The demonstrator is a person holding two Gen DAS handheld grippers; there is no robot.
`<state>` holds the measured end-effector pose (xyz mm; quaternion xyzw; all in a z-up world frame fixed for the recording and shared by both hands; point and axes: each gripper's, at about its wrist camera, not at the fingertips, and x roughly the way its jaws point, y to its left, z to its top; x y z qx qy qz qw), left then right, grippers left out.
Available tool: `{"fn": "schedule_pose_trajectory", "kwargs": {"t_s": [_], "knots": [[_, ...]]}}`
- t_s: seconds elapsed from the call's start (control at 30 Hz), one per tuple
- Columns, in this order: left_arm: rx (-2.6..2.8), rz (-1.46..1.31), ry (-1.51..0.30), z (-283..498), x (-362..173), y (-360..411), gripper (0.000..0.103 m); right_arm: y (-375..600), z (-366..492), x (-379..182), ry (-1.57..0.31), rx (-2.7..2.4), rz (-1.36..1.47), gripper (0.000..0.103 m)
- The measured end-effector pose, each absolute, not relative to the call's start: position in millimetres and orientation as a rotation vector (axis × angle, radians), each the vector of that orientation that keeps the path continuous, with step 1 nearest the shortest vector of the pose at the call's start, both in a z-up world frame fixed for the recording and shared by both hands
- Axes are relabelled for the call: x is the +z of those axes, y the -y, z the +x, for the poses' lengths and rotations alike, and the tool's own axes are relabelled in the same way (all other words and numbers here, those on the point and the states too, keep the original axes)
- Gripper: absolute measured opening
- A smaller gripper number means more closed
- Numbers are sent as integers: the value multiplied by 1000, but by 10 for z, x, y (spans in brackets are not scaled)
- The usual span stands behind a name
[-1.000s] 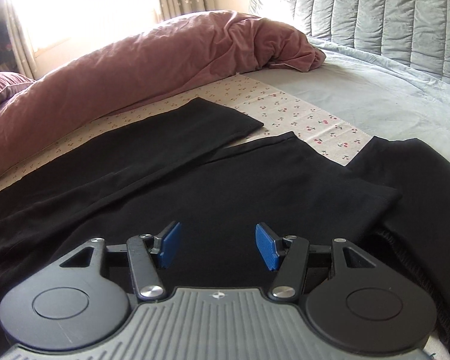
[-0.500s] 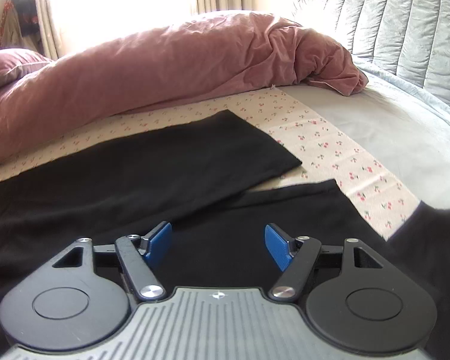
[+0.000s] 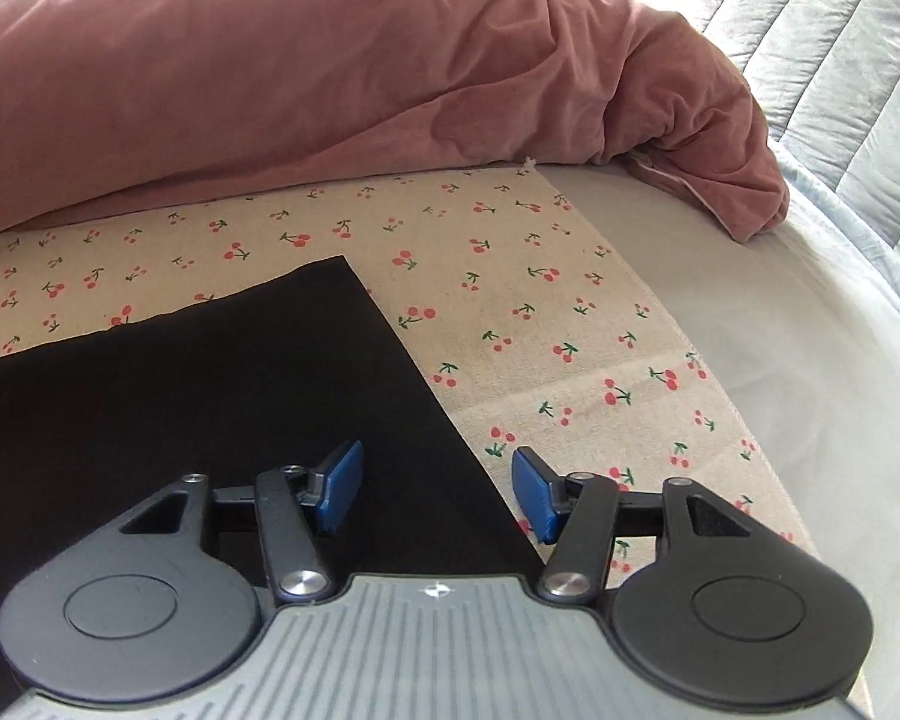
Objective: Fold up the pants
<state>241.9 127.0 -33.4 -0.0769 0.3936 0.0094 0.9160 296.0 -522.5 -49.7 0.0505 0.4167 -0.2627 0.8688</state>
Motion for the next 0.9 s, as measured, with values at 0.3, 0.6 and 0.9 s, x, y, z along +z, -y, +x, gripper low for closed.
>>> {"fn": "schedule_pose_trajectory", "kwargs": {"t_s": [0.3, 0.6, 0.9], "knots": [[51, -143, -825, 2463, -289, -1404, 86, 5195, 2985, -399, -806, -672, 23, 0], [201, -341, -667, 2564, 299, -2457, 87, 4406, 2168, 63, -641, -537, 227, 54], [235, -151, -815, 3029, -320, -2157, 79, 3043, 960, 239, -723, -166, 598, 62]]}}
